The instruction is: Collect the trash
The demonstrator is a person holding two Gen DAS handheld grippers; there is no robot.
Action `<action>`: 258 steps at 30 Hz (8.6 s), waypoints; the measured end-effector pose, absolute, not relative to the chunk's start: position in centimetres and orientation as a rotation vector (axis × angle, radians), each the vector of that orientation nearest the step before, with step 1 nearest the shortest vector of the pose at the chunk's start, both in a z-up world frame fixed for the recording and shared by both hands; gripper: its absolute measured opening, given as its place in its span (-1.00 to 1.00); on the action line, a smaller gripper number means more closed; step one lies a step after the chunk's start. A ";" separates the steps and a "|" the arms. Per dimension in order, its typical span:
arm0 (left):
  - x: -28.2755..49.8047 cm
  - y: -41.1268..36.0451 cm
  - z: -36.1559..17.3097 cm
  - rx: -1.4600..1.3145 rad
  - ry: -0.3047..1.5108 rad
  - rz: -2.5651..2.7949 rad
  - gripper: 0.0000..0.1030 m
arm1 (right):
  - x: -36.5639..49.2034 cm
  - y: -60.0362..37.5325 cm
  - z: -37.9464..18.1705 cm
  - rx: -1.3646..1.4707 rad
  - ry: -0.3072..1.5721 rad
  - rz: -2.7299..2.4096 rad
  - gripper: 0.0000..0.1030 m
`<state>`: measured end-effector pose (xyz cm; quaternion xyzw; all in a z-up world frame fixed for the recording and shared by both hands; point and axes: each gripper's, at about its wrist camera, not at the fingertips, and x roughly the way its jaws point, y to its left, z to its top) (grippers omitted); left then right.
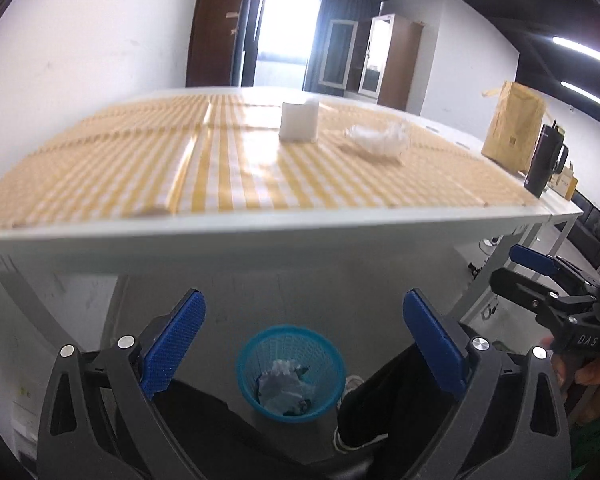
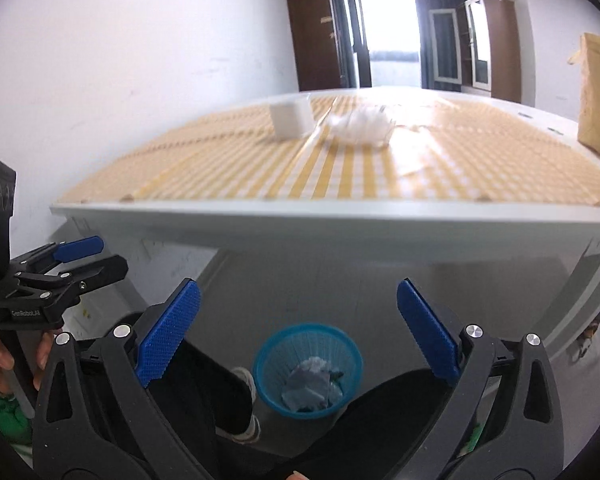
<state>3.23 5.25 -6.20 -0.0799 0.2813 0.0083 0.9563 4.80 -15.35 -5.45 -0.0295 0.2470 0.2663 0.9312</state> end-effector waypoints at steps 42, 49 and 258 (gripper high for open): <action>21.6 8.5 1.6 -0.122 0.598 0.033 0.88 | 22.8 -13.5 2.5 0.081 0.565 0.550 0.64; 25.9 9.0 1.5 -0.108 0.639 0.024 0.88 | 26.7 -13.1 2.1 0.132 0.619 0.527 0.48; 14.0 9.0 -26.5 -0.392 1.138 0.049 0.88 | 18.0 -9.3 -27.3 -0.197 1.152 0.507 0.62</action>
